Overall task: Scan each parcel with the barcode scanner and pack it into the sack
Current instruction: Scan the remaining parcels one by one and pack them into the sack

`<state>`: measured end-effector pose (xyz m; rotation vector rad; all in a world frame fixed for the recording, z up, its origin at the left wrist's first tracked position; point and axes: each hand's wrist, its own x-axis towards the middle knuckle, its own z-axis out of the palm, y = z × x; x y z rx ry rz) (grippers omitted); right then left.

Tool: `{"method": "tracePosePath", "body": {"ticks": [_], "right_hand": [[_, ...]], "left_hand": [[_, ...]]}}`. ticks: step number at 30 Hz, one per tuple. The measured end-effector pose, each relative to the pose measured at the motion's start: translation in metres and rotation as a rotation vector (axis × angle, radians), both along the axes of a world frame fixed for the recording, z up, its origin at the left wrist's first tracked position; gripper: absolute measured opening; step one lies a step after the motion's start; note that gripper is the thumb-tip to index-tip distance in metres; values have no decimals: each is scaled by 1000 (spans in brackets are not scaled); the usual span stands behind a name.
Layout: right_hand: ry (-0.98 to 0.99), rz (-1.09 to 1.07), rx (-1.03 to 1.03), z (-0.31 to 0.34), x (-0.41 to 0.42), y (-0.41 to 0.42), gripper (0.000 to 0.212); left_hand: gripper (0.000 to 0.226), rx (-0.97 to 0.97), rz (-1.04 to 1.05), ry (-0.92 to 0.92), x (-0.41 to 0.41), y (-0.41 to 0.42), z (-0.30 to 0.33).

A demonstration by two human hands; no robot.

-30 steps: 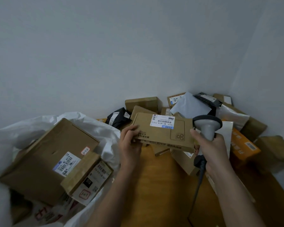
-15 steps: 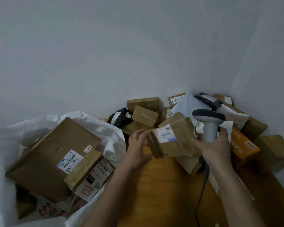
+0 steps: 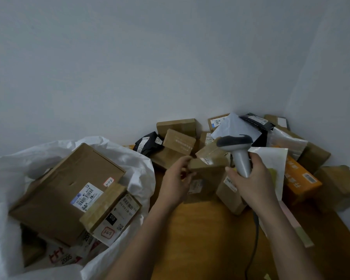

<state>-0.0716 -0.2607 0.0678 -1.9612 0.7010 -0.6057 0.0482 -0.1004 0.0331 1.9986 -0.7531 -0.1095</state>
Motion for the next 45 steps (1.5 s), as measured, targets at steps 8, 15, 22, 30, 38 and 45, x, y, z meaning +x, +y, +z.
{"method": "tracePosePath", "body": {"ticks": [8, 15, 22, 30, 38, 45], "right_hand": [[-35, 96, 409, 29, -6, 1, 32], [41, 196, 454, 49, -11, 9, 33], [47, 219, 452, 69, -19, 14, 34], [45, 227, 417, 81, -29, 17, 33], [43, 263, 350, 92, -35, 20, 32], [61, 282, 393, 89, -26, 22, 30]], "left_hand": [[11, -584, 650, 856, 15, 10, -7], [39, -884, 610, 1115, 13, 13, -8], [22, -973, 649, 1142, 13, 14, -14], [16, -1029, 693, 1138, 11, 9, -13], [21, -1062, 704, 1152, 6, 5, -8], [42, -1021, 801, 950, 4, 9, 4]]}}
